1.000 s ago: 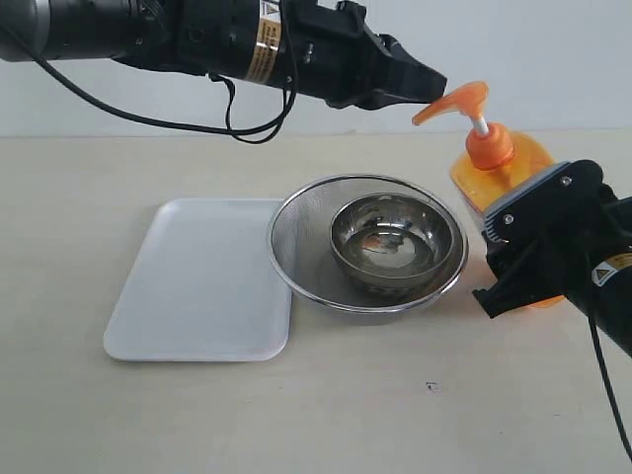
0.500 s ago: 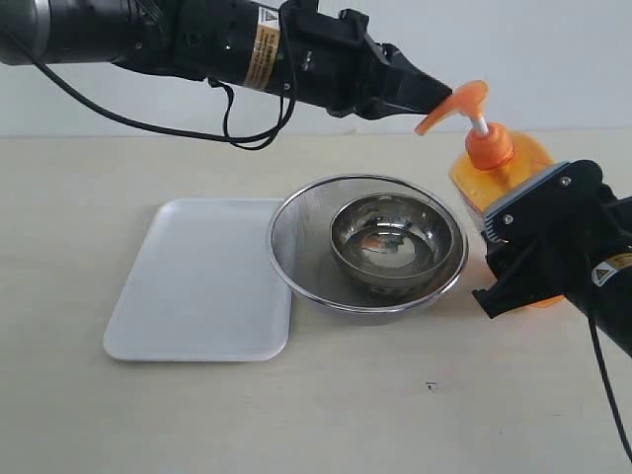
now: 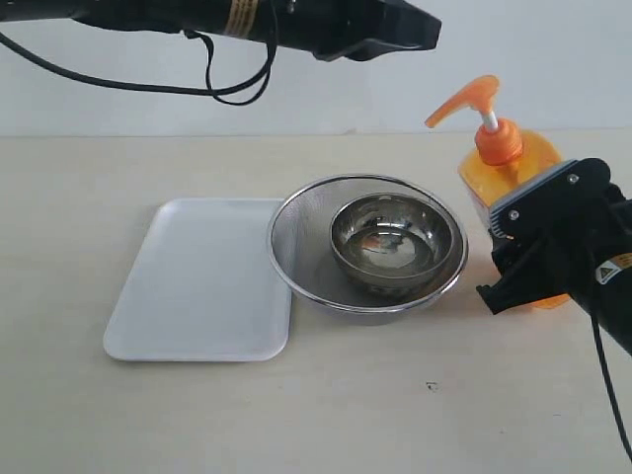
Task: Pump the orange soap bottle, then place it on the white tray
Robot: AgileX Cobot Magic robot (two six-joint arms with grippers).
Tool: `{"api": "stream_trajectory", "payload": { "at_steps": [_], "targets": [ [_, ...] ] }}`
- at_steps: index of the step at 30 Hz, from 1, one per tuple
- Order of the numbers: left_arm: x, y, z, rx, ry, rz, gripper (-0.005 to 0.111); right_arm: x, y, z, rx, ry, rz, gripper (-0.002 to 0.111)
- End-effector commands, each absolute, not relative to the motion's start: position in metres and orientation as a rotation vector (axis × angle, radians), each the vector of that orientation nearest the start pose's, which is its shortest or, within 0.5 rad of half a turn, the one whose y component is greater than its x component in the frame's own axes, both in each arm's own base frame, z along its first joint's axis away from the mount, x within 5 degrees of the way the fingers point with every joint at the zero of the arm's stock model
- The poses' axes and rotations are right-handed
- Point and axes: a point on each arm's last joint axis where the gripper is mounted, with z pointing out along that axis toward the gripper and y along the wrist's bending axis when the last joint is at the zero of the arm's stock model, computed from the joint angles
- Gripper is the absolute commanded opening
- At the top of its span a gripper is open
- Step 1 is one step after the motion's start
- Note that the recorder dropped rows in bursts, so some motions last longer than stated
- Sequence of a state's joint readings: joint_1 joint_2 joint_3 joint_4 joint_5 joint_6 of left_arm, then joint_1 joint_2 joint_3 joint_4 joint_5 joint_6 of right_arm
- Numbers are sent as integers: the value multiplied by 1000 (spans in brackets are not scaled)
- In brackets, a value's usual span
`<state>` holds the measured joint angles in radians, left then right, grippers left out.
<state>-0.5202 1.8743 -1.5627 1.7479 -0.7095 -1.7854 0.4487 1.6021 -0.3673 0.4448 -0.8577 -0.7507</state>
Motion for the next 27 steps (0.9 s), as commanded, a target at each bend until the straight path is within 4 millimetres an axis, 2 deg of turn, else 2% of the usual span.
{"api": "stream_trajectory", "payload": {
  "at_steps": [1,5,10,14,27],
  "targets": [
    [335,-281,322,1032,1709,-1052,5,242,83,164,-606,1718,-353,0],
    [323,-296,321,1055,1709,-1086,5,242,83,164,-609,1715,-357,0],
    [328,-297,313,1032,1735,-1069,5,242,83,164,-606,1715,-351,0],
    [334,-301,297,1025,1775,-1061,5,242,83,164,-609,1721,-346,0],
    [342,-308,263,1046,1852,-1092,5,242,84,164,-618,1720,-341,0]
  ]
}}
